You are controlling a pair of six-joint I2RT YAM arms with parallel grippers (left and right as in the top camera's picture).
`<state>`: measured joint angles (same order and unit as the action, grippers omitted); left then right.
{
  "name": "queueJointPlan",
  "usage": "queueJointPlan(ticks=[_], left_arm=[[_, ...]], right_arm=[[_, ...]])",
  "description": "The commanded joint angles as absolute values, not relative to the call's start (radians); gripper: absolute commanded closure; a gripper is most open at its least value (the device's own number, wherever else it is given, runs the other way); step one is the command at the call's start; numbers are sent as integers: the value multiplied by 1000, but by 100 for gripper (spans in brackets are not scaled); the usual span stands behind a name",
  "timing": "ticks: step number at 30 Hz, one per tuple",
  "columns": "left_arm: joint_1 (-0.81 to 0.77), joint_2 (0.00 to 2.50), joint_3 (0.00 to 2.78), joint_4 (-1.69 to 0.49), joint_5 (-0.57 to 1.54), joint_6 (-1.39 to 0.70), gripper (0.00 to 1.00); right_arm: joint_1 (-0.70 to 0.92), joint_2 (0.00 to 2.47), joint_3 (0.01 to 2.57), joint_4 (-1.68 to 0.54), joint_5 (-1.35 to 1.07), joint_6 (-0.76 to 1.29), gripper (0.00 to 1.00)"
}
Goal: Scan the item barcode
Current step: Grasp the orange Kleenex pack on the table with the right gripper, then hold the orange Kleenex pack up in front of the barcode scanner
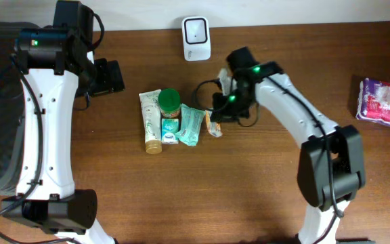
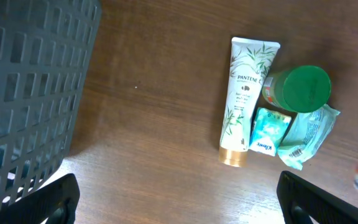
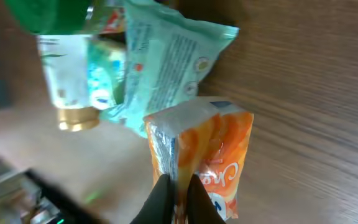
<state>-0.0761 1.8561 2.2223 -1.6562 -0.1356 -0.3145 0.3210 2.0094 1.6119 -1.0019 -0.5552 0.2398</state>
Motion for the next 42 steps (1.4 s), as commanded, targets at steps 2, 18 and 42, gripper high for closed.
queueJointPlan(ticks=[2,18,42], left_arm=[[-74,1849,2224,-1656,-144,-324,1],[-74,1849,2224,-1656,-144,-324,1],[-74,1849,2224,-1656,-144,-324,1]], right_arm=[[237,2009,1380,-825,-904,184,96],[181,2004,1399,-1053,-325,190,50],[50,2003,1542,-288,-1552,-6,96]])
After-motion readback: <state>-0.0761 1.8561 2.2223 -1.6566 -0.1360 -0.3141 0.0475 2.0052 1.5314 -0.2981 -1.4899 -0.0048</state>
